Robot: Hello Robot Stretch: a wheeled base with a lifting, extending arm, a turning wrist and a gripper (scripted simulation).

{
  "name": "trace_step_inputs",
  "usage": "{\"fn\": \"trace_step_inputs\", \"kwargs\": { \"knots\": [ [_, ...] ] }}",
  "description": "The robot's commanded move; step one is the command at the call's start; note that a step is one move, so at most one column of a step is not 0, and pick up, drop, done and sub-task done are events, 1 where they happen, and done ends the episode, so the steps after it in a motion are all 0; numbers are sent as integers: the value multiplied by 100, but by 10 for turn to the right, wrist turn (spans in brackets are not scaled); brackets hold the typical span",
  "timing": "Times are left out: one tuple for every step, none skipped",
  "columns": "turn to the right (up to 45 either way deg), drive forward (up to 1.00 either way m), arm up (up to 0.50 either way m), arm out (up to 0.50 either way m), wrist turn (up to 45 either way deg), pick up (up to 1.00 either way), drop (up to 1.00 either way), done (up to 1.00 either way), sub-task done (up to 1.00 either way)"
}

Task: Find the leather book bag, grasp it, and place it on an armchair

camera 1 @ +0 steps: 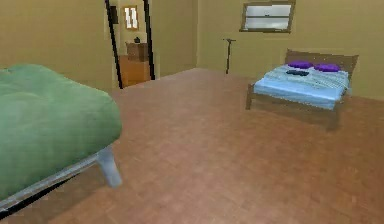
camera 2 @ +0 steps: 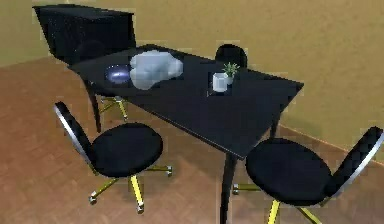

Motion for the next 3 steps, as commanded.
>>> {"fn": "trace_step_inputs", "kwargs": {
  "knots": [
    [0, 100, 0, 0, 0, 0, 0, 0, 0],
    [0, 20, 0, 0, 0, 0, 0, 0, 0],
    [-60, 0, 0, 0, 0, 0, 0, 0, 0]
  ]
}}
